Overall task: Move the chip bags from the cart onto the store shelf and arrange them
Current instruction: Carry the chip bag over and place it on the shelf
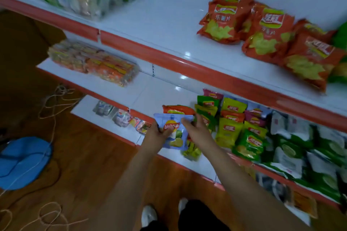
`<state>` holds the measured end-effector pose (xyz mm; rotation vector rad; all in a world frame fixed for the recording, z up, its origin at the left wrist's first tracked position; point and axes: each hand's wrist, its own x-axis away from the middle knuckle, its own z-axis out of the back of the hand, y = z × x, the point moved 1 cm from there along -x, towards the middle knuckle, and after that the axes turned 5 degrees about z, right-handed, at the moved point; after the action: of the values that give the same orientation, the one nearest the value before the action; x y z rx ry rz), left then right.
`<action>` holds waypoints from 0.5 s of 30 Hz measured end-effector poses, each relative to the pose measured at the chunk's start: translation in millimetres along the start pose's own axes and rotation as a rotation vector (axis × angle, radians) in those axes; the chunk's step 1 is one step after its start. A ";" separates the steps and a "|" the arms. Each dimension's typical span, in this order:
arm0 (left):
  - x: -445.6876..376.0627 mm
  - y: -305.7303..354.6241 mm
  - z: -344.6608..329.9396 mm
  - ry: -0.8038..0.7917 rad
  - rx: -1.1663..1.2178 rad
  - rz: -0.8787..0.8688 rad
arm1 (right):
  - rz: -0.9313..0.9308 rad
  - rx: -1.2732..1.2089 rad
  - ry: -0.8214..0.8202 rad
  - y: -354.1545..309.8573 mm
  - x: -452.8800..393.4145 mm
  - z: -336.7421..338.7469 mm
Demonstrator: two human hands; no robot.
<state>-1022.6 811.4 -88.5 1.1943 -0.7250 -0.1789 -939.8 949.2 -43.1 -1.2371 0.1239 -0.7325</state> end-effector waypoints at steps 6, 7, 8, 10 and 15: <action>-168.1 -27.0 -4.5 -0.092 -0.102 -0.030 | -0.047 0.148 0.049 39.9 -149.3 -13.4; -197.2 -30.3 -8.5 -0.101 -0.121 -0.068 | -0.016 0.208 0.041 50.7 -175.1 -15.7; -225.2 -32.0 -12.9 -0.116 -0.130 -0.099 | -0.025 0.229 0.017 61.1 -199.9 -15.9; -276.1 -40.9 -25.3 -0.149 -0.132 -0.120 | -0.044 0.357 0.042 74.9 -240.1 -9.3; -354.7 -56.7 -85.0 -0.274 -0.138 -0.105 | 0.153 0.186 0.448 80.6 -256.5 17.4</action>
<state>-1229.2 1030.4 -302.2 1.0877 -0.8743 -0.4801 -1093.5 1119.8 -184.1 -0.8612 0.5022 -0.8573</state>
